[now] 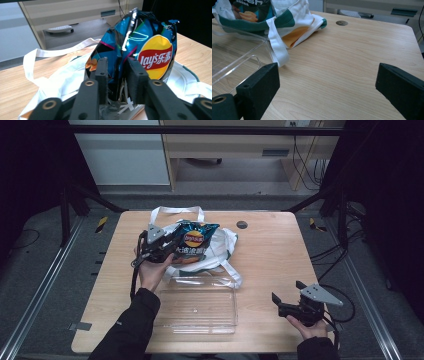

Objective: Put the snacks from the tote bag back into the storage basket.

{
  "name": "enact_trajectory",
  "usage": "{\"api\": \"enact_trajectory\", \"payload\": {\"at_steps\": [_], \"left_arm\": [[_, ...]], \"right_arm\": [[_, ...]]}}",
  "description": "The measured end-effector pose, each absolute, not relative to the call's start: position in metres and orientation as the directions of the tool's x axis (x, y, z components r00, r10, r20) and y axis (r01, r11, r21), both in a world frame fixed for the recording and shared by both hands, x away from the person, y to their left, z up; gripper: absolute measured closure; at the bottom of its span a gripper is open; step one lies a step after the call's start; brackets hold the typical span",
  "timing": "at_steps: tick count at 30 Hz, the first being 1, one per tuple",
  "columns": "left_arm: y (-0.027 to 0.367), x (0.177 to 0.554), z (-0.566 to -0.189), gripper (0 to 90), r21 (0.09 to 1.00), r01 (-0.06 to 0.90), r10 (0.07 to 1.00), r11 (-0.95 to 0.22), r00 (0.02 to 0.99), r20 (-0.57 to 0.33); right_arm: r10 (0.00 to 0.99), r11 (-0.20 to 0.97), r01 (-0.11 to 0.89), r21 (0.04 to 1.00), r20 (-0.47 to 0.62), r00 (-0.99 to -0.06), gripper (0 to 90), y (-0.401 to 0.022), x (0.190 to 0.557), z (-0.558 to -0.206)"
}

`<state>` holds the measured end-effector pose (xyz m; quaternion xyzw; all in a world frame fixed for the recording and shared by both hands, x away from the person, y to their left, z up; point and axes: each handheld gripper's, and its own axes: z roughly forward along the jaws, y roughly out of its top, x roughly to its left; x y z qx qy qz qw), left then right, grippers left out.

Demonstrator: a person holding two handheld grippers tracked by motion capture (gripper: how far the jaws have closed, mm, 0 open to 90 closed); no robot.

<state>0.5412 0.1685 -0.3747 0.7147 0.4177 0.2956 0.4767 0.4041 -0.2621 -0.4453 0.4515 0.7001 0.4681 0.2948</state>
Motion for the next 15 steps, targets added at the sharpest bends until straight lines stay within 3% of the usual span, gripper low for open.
{"api": "enact_trajectory", "payload": {"at_steps": [15], "left_arm": [[0.1689,0.5441,-0.3766,85.6,0.92,0.348,0.88,-0.18,0.475,-0.007]], "right_arm": [[0.908,0.152,0.359,0.921,0.014,-0.419,5.8,-0.2616,0.404,-0.4452]]}}
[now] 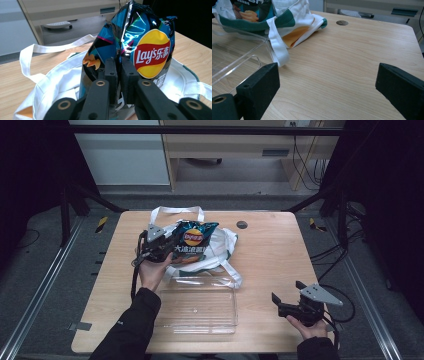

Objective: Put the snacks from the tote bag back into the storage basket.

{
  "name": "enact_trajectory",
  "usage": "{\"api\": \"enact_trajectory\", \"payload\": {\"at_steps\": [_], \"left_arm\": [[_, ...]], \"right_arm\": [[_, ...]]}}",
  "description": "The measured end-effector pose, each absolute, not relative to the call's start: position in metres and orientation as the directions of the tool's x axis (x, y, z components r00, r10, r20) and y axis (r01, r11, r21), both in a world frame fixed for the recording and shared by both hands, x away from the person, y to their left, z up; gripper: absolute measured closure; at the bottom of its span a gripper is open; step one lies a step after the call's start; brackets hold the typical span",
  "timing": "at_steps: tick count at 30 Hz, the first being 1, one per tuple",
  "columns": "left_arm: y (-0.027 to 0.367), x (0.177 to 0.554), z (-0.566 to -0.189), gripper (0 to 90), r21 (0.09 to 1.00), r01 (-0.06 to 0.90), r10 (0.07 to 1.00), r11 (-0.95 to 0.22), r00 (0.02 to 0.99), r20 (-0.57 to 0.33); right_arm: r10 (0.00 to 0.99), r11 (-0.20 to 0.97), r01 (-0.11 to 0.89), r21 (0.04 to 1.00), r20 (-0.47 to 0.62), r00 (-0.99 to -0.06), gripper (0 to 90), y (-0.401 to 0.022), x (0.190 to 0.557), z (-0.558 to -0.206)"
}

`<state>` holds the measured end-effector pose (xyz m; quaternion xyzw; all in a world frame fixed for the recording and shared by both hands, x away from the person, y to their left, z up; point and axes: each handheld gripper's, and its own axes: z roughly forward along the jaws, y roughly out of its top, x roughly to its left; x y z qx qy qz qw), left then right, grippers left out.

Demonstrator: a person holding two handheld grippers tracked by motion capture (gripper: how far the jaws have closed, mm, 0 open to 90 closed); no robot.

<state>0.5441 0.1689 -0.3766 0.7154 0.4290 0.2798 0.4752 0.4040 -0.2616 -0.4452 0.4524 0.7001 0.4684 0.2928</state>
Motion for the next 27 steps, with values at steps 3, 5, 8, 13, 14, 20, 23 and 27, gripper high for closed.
{"api": "enact_trajectory", "payload": {"at_steps": [3,5,8,13,14,20,23,27], "left_arm": [[0.169,0.544,-0.376,86.8,0.919,0.349,0.88,-0.183,0.476,-0.006],[0.169,0.543,-0.376,87.4,0.919,0.35,0.878,-0.184,0.478,-0.007],[0.169,0.543,-0.377,88.6,0.92,0.348,0.877,-0.18,0.48,-0.01],[0.168,0.541,-0.377,89.8,0.924,0.342,0.876,-0.167,0.481,-0.019],[0.168,0.541,-0.377,90.0,0.925,0.342,0.876,-0.164,0.482,-0.023],[0.17,0.539,-0.376,90.0,0.931,0.336,0.868,-0.144,0.494,-0.044],[0.171,0.535,-0.374,90.0,0.937,0.327,0.866,-0.126,0.498,-0.057],[0.172,0.529,-0.368,90.0,0.945,0.308,0.86,-0.11,0.507,-0.065]], "right_arm": [[0.907,0.153,0.357,0.921,0.012,-0.42,5.8,-0.262,0.404,-0.445],[0.907,0.153,0.357,0.922,0.012,-0.42,5.8,-0.262,0.404,-0.445],[0.908,0.153,0.358,0.921,0.013,-0.42,5.8,-0.262,0.404,-0.445],[0.907,0.153,0.357,0.921,0.012,-0.42,5.8,-0.262,0.404,-0.445],[0.907,0.152,0.357,0.922,0.014,-0.42,5.9,-0.262,0.404,-0.445],[0.907,0.152,0.357,0.922,0.014,-0.421,5.9,-0.262,0.404,-0.445],[0.907,0.152,0.358,0.921,0.014,-0.421,5.9,-0.262,0.404,-0.445],[0.907,0.153,0.357,0.922,0.013,-0.421,5.9,-0.262,0.404,-0.445]]}}
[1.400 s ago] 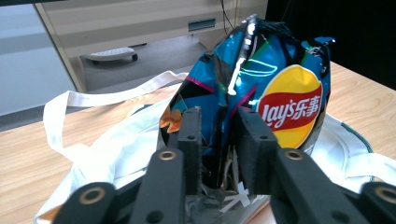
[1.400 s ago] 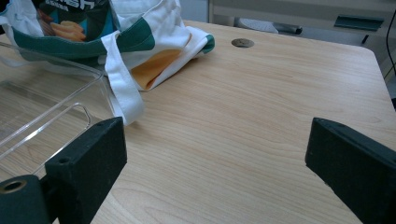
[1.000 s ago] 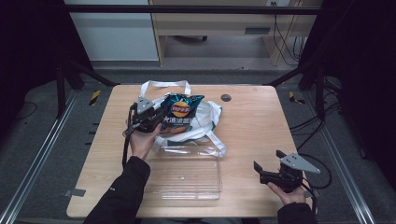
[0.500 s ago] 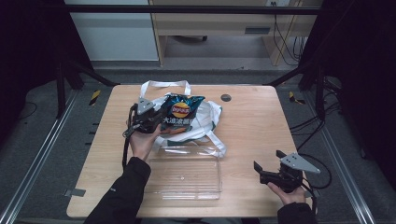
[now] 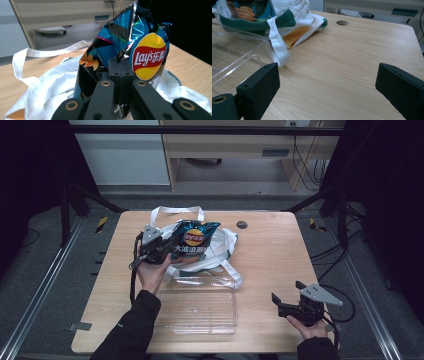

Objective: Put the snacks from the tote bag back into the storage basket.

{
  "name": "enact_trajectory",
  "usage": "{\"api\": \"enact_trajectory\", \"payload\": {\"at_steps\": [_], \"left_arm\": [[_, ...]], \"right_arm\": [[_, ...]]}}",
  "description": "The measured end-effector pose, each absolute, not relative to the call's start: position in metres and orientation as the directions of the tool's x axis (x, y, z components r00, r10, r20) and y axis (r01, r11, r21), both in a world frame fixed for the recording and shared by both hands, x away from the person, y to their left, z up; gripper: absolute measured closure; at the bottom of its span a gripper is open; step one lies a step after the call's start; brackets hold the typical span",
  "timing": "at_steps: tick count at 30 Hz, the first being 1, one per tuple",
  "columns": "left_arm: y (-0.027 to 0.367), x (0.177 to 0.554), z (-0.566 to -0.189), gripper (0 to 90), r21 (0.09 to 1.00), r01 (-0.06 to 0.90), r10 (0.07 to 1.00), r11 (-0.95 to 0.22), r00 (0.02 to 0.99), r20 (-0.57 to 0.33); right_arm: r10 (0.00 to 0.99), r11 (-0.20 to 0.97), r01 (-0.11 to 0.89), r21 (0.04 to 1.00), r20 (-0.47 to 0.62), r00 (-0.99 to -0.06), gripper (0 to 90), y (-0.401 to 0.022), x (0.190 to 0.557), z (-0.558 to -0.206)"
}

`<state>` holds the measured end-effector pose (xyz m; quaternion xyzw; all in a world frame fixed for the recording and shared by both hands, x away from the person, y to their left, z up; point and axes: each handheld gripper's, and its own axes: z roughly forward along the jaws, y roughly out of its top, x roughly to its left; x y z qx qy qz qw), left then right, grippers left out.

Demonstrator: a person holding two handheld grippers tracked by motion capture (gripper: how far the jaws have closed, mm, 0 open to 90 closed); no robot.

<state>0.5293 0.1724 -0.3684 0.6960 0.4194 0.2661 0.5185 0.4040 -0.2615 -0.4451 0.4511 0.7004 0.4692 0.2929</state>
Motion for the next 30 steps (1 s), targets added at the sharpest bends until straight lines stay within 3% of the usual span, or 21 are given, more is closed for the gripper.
{"api": "enact_trajectory", "payload": {"at_steps": [30], "left_arm": [[0.177,0.489,-0.321,90.0,0.982,0.187,0.818,-0.033,0.57,-0.081]], "right_arm": [[0.907,0.151,0.359,0.921,0.015,-0.422,5.9,-0.261,0.404,-0.445]]}}
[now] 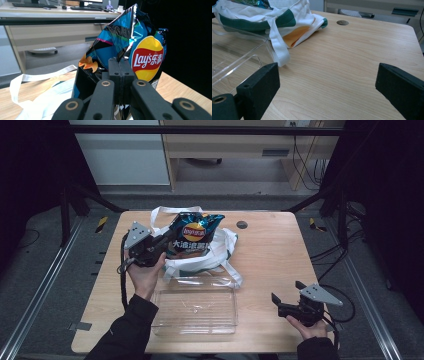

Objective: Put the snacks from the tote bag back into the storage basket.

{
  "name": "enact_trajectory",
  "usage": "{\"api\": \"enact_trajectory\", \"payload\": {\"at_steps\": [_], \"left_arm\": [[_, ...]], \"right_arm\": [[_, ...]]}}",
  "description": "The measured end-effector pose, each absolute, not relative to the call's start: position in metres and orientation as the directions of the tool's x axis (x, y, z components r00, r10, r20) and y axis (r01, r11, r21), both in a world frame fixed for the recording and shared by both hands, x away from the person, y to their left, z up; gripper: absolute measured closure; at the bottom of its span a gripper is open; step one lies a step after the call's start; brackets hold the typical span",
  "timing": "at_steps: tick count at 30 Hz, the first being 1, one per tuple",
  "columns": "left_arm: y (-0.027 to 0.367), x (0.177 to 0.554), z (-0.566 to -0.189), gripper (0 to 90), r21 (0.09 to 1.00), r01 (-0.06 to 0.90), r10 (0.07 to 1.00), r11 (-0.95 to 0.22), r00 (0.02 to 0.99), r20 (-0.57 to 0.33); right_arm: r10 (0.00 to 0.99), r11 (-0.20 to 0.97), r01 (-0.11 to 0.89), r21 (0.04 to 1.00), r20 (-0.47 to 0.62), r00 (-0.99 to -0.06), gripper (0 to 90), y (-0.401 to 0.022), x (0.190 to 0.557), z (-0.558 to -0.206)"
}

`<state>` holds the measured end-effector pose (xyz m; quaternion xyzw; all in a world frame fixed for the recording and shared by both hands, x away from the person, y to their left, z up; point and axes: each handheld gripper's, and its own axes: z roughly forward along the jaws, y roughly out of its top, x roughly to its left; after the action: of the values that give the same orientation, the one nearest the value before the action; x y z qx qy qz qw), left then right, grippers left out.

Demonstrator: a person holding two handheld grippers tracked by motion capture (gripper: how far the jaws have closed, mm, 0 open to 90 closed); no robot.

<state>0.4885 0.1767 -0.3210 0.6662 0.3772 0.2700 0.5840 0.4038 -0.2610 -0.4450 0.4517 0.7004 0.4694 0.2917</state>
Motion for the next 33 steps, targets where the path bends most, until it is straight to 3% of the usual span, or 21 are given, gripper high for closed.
{"api": "enact_trajectory", "payload": {"at_steps": [15,33], "left_arm": [[0.191,0.463,-0.304,90.0,0.986,0.163,0.8,-0.027,0.595,-0.077],[0.205,0.427,-0.31,90.0,0.991,0.134,0.77,-0.02,0.634,-0.07]], "right_arm": [[0.907,0.149,0.358,0.922,0.017,-0.42,5.9,-0.261,0.404,-0.445],[0.908,0.152,0.358,0.921,0.014,-0.419,5.9,-0.261,0.403,-0.445]]}}
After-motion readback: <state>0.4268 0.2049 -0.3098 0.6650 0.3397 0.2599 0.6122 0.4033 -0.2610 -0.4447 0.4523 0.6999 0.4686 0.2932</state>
